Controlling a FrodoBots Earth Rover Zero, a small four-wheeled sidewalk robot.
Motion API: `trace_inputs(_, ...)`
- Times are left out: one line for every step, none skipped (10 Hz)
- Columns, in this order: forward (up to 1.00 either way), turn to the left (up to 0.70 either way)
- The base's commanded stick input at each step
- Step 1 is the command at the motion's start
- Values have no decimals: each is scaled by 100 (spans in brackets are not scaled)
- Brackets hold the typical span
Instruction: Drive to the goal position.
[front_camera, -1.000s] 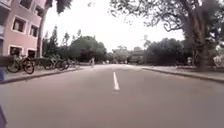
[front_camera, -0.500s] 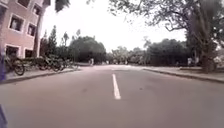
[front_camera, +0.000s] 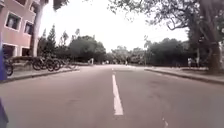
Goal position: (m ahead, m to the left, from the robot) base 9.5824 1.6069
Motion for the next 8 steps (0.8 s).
trace_inputs(100,0)
trace_inputs(100,0)
trace_inputs(100,0)
trace_inputs(100,0)
trace_inputs(100,0)
trace_inputs(100,0)
trace_inputs(100,0)
trace_inputs(100,0)
